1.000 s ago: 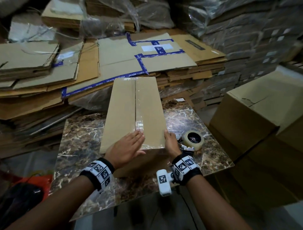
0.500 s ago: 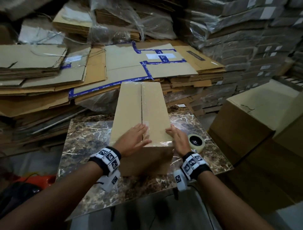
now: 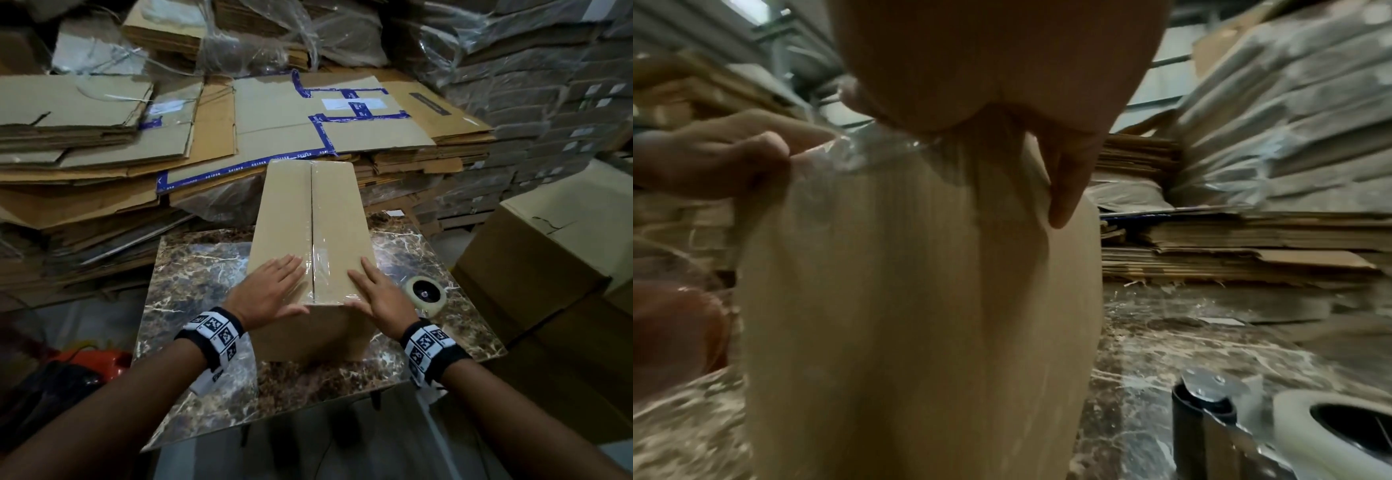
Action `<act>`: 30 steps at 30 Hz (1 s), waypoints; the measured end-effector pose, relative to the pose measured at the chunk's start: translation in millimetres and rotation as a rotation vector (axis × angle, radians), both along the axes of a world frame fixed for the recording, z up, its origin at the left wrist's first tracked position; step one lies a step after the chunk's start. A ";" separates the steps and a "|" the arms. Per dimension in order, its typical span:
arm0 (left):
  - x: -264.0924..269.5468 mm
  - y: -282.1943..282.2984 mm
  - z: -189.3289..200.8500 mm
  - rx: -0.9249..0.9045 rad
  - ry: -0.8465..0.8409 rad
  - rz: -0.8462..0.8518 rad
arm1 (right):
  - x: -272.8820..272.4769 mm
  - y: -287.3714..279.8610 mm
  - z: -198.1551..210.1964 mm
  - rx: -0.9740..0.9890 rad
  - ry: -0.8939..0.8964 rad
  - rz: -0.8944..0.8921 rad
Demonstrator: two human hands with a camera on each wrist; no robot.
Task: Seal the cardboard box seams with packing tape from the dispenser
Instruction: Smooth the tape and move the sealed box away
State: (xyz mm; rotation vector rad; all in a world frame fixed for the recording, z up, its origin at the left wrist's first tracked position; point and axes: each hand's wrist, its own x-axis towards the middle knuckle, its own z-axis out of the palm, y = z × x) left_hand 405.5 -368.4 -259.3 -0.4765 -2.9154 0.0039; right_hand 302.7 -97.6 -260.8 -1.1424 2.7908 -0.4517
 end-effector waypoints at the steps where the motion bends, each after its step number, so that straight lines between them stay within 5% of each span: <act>1: -0.1 0.0 -0.4 -0.011 0.012 -0.018 | -0.4 -1.0 2.0 0.048 0.015 0.012; 14: 2.1 2.7 -0.3 -0.022 0.041 0.036 | -17.6 11.1 30.8 0.420 0.036 0.247; 25: 4.1 2.5 -0.9 -0.007 0.092 0.137 | -22.9 13.4 31.6 0.387 0.005 0.312; 30: 6.4 4.5 -3.3 0.183 0.244 0.205 | -13.5 18.9 12.6 0.240 0.027 0.209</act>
